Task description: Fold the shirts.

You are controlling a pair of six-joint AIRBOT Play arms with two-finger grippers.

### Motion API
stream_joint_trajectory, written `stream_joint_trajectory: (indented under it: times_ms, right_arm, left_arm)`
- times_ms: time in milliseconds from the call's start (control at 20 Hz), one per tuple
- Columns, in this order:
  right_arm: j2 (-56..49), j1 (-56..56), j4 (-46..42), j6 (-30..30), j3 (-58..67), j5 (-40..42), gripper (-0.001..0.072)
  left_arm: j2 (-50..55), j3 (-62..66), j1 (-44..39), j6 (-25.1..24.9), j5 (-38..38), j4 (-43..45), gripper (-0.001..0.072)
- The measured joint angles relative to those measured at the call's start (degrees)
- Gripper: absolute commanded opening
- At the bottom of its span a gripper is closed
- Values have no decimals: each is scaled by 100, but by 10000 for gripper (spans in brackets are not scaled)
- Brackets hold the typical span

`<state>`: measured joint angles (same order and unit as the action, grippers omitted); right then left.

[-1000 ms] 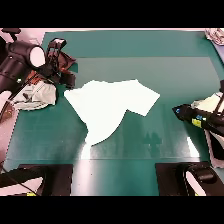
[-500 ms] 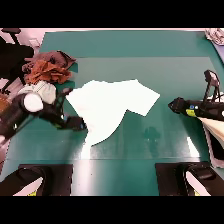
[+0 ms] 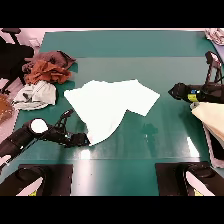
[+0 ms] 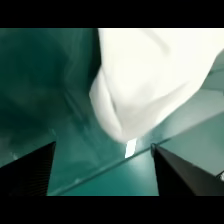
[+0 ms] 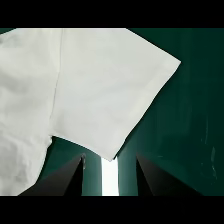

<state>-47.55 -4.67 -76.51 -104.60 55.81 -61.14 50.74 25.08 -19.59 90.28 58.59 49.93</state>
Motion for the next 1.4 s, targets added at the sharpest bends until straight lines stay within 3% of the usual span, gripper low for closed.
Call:
stream_joint_trajectory:
  times_ms: [200,250,300,350,850,900,1000,1050,1200,1350,1400]
  right_arm:
    - [-39,-26,26,17,129,-37,367]
    - [-20,-50,33,20,140,-39,367]
    - [-2,-87,33,20,151,-37,367]
    - [7,-129,31,20,155,-39,367]
    - [37,-557,33,20,-2,-37,367]
    - [37,-575,35,17,-7,-35,367]
    - [37,-601,31,17,-9,-11,367]
    - [28,-610,31,17,-9,17,368]
    - [-153,-562,9,173,-7,323,416]
    - [-693,-398,37,459,225,680,529]
    - [-942,-326,57,601,378,728,529]
  left_arm:
    - [-9,-87,0,-20,-651,-343,707]
    - [-9,-98,0,-22,-772,-396,668]
    - [-9,-107,0,-22,-855,-428,448]
    - [-9,-109,0,-26,-916,-457,431]
    - [214,-251,-2,-511,-802,-809,436]
    - [286,-267,-2,-610,-809,-918,343]
    - [380,-284,-7,-745,-898,-1091,63]
    - [411,-282,-7,-796,-960,-1156,27]
    - [446,-122,-2,-894,-734,-1196,26]
    - [446,68,-7,-833,181,-807,26]
    - [444,107,-4,-699,514,-546,26]
